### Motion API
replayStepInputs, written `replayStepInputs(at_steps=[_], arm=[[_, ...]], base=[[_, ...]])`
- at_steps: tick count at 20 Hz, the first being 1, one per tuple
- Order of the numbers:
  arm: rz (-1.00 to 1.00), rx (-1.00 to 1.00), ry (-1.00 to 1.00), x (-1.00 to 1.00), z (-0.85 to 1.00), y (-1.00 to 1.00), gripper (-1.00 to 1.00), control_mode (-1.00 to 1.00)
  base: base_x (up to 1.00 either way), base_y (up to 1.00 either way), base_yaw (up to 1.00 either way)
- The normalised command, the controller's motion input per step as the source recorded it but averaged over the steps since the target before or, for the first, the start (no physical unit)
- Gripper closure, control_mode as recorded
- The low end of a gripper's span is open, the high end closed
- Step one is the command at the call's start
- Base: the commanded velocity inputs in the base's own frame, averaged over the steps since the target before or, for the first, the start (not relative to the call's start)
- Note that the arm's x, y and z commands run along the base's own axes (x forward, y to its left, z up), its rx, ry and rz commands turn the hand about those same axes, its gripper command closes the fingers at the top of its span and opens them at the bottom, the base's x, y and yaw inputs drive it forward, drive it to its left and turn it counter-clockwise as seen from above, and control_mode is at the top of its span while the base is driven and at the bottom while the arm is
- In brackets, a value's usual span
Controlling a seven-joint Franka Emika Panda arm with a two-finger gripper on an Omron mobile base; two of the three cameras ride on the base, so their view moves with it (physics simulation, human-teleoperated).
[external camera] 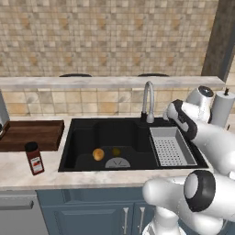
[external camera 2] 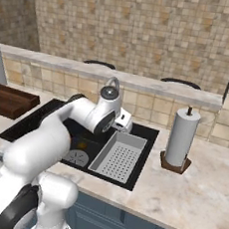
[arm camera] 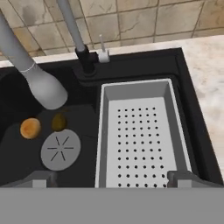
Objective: Pick up all produce items and place them in the sink. Turn on the sink faucet to wash them. Then turn the sink off and put them in the tray.
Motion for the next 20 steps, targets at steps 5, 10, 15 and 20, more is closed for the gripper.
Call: replayStepInputs(at_steps=[5,10,15,20], arm=[[0.03,0.11,0.10,0.59,0.00,-0.29,-1.00,-1.00],[0.04,0.09,0.07,0.58,0.00,-0.03,-1.00,-1.00],[0.05,0.08,0.07,0.58,-0.14,0.00,-1.00,-1.00],[0.07,0.09,0.08,0.49,-0.31,-0.04,-1.00,-1.00]], base=[[0.00,0.00,0.00],[0.00,0.00,0.00],[0.00,0.00,0.00],[0.00,0.00,0.00]])
